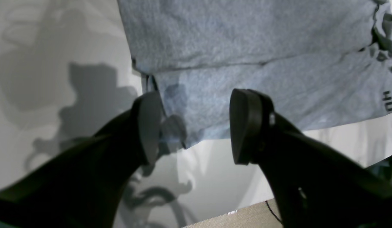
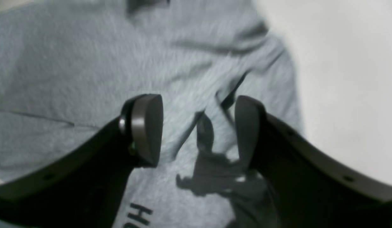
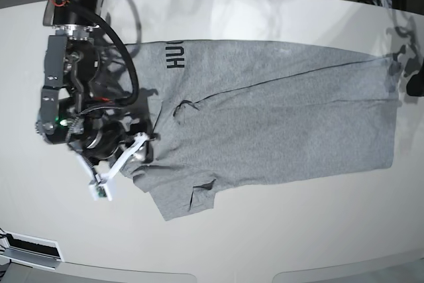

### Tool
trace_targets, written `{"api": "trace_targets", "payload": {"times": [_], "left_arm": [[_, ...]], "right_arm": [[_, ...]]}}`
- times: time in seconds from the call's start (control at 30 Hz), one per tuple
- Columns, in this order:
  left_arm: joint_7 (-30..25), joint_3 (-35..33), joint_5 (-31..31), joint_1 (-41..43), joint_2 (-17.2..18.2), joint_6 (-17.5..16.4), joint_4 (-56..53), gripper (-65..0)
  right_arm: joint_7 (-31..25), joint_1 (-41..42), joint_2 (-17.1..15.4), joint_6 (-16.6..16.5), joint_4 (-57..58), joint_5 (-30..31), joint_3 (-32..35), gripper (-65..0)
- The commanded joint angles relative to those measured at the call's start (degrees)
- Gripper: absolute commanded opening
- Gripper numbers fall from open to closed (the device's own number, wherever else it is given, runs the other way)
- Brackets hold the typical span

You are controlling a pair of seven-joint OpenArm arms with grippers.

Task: Layout the t-shirt on the table in an organized manner, then fold the t-shirt properly
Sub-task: 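Release the shirt and move both grippers to the shirt's side edges, then grasp the shirt edges with both grippers and pull them apart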

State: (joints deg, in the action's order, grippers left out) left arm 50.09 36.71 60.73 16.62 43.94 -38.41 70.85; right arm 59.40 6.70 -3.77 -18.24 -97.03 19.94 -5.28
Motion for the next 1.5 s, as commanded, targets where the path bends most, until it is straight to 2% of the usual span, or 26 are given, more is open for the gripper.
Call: {"api": "trace_targets", "payload": {"times": [0.0,0.07,0.13,0.17,0.2,0.23,0.27,0.3,0.33,0.37,0.43,0.5,0.6,0.7,0.83,0.97,1.1,1.17,1.3,1.47], "left_arm": [[-1.05,0.59,0.35,-0.28,1.77,-0.31,0.66,-29.2],[-1.05,0.59,-0.52,-0.28,1.77,0.39,0.66,-29.2],[-1.16,0.59,-0.76,-0.28,1.77,2.54,0.66,-29.2],[-1.20,0.59,-0.72,-0.31,1.77,2.67,0.66,-29.2],[-1.18,0.59,-0.46,-0.31,1.75,2.10,0.66,-29.8],[-1.01,0.59,0.39,-0.31,1.73,0.39,0.68,-33.3],[-0.31,0.59,2.03,-0.31,1.73,-1.59,0.68,-40.4],[0.66,0.59,4.11,-0.31,1.75,-1.59,0.74,-50.7],[2.12,0.59,6.38,-0.31,1.75,-1.59,0.85,-61.9],[3.28,0.59,7.76,-0.31,1.75,-1.59,1.29,-65.0],[4.00,0.59,7.63,-0.31,1.64,-1.59,2.54,-65.0],[3.96,0.46,6.47,-0.31,1.62,-1.59,4.15,-65.0],[2.93,-0.42,3.17,-0.31,1.62,-1.59,7.67,-65.0],[-2.25,-3.23,-3.06,-0.33,1.60,-1.59,10.58,-65.0],[-10.05,-10.93,-11.93,-0.61,1.60,-1.59,11.67,-65.0],[-14.62,-19.41,-22.10,-0.61,1.44,-1.59,11.63,-65.0],[-20.59,-21.70,-31.78,-0.63,-1.14,4.04,11.54,-65.0],[-21.86,-21.70,-34.40,-0.66,-2.67,7.21,11.54,-65.0],[-22.40,-21.70,-35.23,-1.79,-4.63,11.91,11.54,-65.0],[-22.71,-21.70,-39.08,-3.37,-6.19,20.61,11.10,-65.0]], "right_arm": [[0.07,0.72,-1.07,-0.28,-2.69,0.57,-0.02,-29.3],[0.94,-1.16,-2.93,-0.85,-5.01,0.59,-0.02,-29.3],[1.31,-4.09,-4.66,-0.81,-6.43,0.72,-0.02,-29.4],[1.73,-5.70,-5.22,-0.92,-6.91,1.07,-0.02,-31.9],[2.08,-7.21,-5.60,-1.64,-7.26,1.36,-0.02,-37.6],[2.54,-8.61,-5.70,-3.45,-7.45,2.47,-0.02,-46.5],[2.86,-10.03,-5.81,-5.86,-7.50,4.22,0.00,-57.0],[3.02,-11.30,-5.79,-8.70,-7.50,6.88,-0.02,-65.0],[2.97,-12.55,-5.77,-11.41,-7.50,9.75,0.00,-65.0],[2.73,-13.64,-5.77,-13.79,-7.50,12.11,0.00,-65.0],[2.23,-15.26,-5.70,-17.05,-7.50,14.95,0.17,-65.0],[1.62,-15.87,-5.55,-18.03,-7.48,15.17,0.90,-65.0],[-0.52,-15.56,-5.49,-16.72,-7.48,10.49,3.61,-65.0],[-3.65,-15.56,-5.51,-13.03,-7.48,2.10,7.02,-65.0],[-5.38,-15.56,-5.64,-9.51,-7.34,-5.16,10.71,-65.0],[-8.81,-15.54,-5.64,-5.27,-5.92,-12.63,12.81,-65.0],[-11.32,-15.52,-5.64,-4.66,-4.02,-12.79,12.90,-65.0],[-11.43,-15.37,-5.66,-4.61,-3.89,-12.81,12.90,-65.0],[-11.19,-14.32,-5.92,-4.66,-3.89,-12.96,12.90,-65.0],[-10.58,-13.33,-6.64,-4.63,-3.89,-12.72,12.90,-65.0]]}}
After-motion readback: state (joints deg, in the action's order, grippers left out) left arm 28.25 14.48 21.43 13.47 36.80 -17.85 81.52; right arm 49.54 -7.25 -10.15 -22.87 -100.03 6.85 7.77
